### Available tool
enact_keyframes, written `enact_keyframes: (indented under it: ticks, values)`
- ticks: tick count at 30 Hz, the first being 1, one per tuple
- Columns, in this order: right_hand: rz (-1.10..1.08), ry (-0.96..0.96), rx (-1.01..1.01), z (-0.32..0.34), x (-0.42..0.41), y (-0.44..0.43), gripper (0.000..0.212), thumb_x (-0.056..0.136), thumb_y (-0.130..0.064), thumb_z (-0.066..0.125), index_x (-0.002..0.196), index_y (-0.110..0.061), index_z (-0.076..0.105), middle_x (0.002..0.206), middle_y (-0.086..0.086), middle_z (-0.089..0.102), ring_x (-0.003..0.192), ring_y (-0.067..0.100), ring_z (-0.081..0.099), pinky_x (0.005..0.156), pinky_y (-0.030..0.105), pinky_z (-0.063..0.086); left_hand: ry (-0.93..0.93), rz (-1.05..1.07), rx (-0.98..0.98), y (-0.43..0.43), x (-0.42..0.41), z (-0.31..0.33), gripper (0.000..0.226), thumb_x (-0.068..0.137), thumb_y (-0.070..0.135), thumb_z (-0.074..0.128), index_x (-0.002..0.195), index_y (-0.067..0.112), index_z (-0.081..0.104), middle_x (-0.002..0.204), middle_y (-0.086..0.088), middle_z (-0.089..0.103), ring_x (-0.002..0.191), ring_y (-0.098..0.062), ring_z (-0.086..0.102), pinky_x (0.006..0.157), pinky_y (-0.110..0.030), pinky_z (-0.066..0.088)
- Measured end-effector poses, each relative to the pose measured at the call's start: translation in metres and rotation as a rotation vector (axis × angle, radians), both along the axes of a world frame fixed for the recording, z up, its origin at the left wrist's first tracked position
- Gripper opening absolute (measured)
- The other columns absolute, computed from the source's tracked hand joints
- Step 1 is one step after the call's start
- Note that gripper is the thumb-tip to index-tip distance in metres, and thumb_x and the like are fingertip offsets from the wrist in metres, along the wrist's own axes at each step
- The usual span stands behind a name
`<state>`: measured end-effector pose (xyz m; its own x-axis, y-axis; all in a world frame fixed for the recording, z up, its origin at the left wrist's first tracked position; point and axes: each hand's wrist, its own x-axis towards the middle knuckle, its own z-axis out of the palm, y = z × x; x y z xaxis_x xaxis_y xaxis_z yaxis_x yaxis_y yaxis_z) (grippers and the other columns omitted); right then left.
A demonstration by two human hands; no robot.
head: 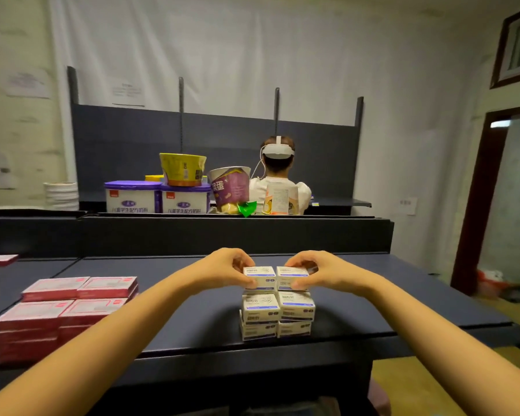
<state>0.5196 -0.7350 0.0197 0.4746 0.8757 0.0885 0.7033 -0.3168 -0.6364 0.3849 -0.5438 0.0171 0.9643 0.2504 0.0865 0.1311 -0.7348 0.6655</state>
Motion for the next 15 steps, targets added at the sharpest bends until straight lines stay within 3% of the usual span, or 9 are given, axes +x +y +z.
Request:
enact_keyframes:
  ticks: [7, 15]
  values:
    - [0.062, 0.0, -0.022, -0.002, 0.006, -0.001, 0.037, 0.081, -0.024, 0.069, 0.115, -0.024, 0.053, 0.112, -0.007, 0.058, 0.103, 0.009, 0.057, 0.081, 0.02, 0.048, -0.038, 0.075, 0.005, -0.013, -0.004, -0.005, 0.042, 0.08, 0.022, 0.072, 0.116, 0.021, 0.051, 0.112, 0.001, 0.057, 0.101, -0.013, 0.057, 0.079, -0.02, 0.048]
    - [0.049, -0.056, 0.086, 0.017, -0.005, 0.01, 0.063, 0.078, -0.037, 0.069, 0.133, -0.029, 0.04, 0.14, -0.003, 0.043, 0.124, 0.011, 0.04, 0.1, 0.028, 0.034, -0.112, 0.152, -0.032, -0.014, -0.028, 0.007, 0.063, 0.081, 0.029, 0.069, 0.136, 0.023, 0.038, 0.141, -0.002, 0.044, 0.125, -0.017, 0.044, 0.098, -0.029, 0.039]
